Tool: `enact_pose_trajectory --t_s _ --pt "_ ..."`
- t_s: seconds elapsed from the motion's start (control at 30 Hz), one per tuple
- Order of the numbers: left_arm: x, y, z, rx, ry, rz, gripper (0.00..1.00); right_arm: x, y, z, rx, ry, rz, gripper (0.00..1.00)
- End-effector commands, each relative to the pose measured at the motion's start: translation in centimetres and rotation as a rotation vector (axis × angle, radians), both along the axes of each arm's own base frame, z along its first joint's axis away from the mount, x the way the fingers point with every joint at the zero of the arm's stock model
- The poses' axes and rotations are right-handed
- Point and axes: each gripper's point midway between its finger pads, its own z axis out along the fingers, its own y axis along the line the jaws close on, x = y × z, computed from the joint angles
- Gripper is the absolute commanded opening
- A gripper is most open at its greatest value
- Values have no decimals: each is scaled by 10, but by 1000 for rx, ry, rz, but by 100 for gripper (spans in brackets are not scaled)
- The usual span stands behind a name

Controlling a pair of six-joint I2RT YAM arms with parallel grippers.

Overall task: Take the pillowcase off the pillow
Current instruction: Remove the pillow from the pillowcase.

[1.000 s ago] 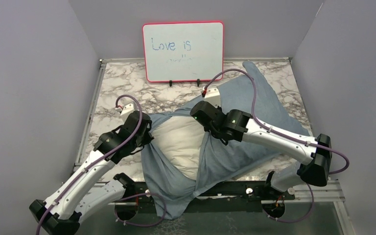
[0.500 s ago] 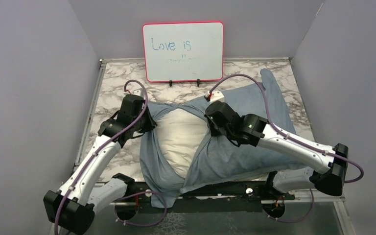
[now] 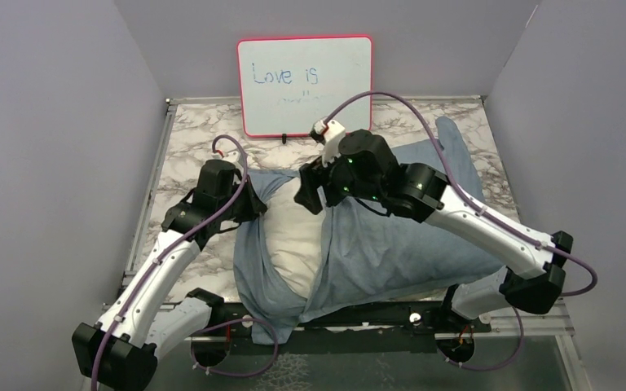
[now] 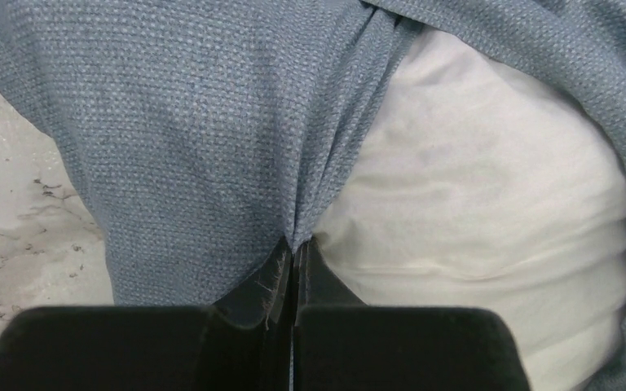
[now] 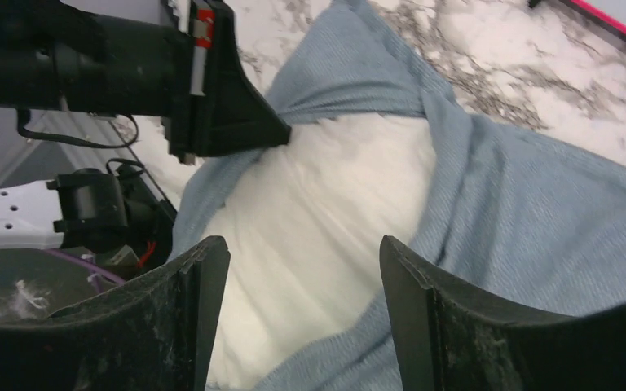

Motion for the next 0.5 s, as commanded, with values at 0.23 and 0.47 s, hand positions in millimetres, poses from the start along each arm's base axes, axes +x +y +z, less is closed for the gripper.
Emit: enact_pose_trajectory --t_s 0.23,0.47 --pt "-2 -4 7 -49 -29 -4 0 22 74 -31 -53 -3 145 79" --pt "-1 1 4 -38 -23 35 0 33 88 -98 -195 12 204 74"
